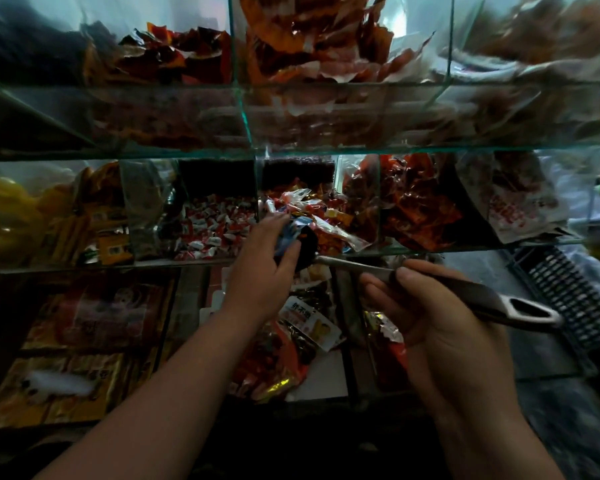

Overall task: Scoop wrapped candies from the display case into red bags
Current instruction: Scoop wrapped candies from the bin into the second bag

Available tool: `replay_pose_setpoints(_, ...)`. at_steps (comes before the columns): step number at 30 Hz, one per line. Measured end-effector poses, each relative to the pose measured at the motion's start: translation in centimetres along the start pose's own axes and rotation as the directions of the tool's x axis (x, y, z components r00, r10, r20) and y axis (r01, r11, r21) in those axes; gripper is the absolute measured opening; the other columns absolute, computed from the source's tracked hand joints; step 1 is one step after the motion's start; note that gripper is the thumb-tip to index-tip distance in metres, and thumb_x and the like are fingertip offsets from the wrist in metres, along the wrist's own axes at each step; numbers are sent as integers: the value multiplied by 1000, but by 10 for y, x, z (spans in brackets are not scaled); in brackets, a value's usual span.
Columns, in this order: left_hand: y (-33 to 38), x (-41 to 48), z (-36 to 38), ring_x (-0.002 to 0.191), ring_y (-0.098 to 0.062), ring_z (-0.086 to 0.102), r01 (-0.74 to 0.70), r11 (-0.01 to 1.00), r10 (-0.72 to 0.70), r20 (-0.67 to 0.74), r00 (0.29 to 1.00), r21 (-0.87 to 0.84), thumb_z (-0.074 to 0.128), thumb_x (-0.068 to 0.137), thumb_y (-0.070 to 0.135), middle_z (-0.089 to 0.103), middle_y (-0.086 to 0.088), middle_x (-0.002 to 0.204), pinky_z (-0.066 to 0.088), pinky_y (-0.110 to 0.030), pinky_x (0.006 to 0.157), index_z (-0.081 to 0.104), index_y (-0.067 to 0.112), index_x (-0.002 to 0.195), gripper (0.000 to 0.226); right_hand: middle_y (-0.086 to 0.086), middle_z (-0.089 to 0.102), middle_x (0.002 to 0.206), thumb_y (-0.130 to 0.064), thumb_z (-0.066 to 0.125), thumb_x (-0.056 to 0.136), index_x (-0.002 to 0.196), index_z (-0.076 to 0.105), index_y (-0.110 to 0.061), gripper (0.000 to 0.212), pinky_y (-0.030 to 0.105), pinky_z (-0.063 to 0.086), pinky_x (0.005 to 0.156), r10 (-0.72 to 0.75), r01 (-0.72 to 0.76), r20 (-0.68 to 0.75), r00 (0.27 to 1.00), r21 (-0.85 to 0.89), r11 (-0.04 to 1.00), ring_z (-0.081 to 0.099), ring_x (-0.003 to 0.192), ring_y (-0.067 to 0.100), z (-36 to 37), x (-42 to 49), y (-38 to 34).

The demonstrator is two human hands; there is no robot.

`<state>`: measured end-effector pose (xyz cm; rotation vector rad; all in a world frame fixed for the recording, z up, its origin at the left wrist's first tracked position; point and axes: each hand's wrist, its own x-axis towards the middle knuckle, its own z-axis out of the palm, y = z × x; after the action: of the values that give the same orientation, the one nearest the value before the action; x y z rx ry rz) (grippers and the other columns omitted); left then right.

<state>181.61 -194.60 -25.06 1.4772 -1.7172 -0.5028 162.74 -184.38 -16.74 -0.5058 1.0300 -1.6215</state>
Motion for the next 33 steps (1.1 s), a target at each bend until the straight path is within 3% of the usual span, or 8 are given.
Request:
replay_pose_setpoints(4, 6, 37, 9, 116, 24, 39, 75, 983, -71, 31, 997, -166, 52, 104, 44, 42, 22, 137, 37, -17, 96, 43, 35, 147, 45, 14, 78, 75, 4, 57, 97, 90, 65, -7, 15, 25, 62, 67, -61, 62, -57, 996, 12, 998, 79, 86, 36, 7, 37, 1)
replay_pose_setpoints(7, 2, 34, 14, 131, 6, 45, 162, 939, -157, 42, 987, -304, 57, 103, 40, 47, 15, 148, 39, -22, 101, 46, 37, 146, 46, 9, 80, 90, -17, 71, 89, 89, 74, -22, 6, 32, 63, 74, -187, 187, 24, 982, -244, 952, 79, 94, 28, 3, 62, 11)
replay_pose_setpoints(12, -13, 13, 12, 109, 16, 50, 224, 905, -217, 61, 974, -362, 64, 100, 24, 53, 17, 139, 45, -1, 73, 52, 49, 130, 41, -15, 73, 88, -16, 75, 90, 92, 70, -31, 16, 16, 56, 70, -397, 593, 446, 802, -670, 446, 72, 84, 2, -13, 102, 37)
replay_pose_setpoints(18, -17, 0, 4, 125, 0, 53, 234, 913, -231, 49, 972, -334, 66, 99, 25, 55, 15, 139, 49, -31, 102, 55, 41, 133, 39, -3, 65, 125, -24, 61, 91, 117, 68, -18, 27, 0, 38, 98, -232, 767, 736, 636, -635, 89, 53, 112, -10, -15, 114, 51)
replay_pose_setpoints(23, -19, -15, -10, 121, 0, 58, 260, 868, -266, 45, 963, -423, 67, 98, 20, 63, 16, 128, 54, -33, 101, 61, 45, 121, 34, -3, 66, 121, -14, 68, 96, 108, 71, -13, 12, 20, 51, 99, -336, 754, 677, 655, -619, 221, 66, 109, -3, -16, 83, 38)
replay_pose_setpoints(25, -21, -23, -18, 118, -1, 60, 275, 855, -284, 48, 958, -439, 67, 98, 20, 64, 16, 126, 56, -30, 97, 62, 47, 118, 33, -5, 69, 103, -4, 63, 100, 98, 67, -20, 17, 17, 53, 92, 98, 482, 568, 817, -766, 425, 69, 77, -10, -7, 79, 8)
replay_pose_setpoints(28, -23, -33, -29, 116, -1, 61, 298, 853, -314, 36, 949, -429, 68, 98, 24, 63, 16, 126, 56, -30, 95, 61, 54, 112, 34, 6, 79, 81, -1, 49, 105, 87, 57, -23, 29, 15, 54, 72, 433, 104, 441, 786, -785, 610, 68, 58, 1, 6, 43, -6)
replay_pose_setpoints(33, -19, -47, -41, 124, -9, 57, 308, 858, -322, 36, 946, -411, 70, 96, 23, 56, 7, 138, 51, -40, 105, 54, 45, 130, 43, 21, 78, 96, -5, 62, 85, 94, 69, -2, 11, 37, 64, 84, -250, 338, 309, 918, -272, 901, 78, 94, 33, 8, -52, 10)
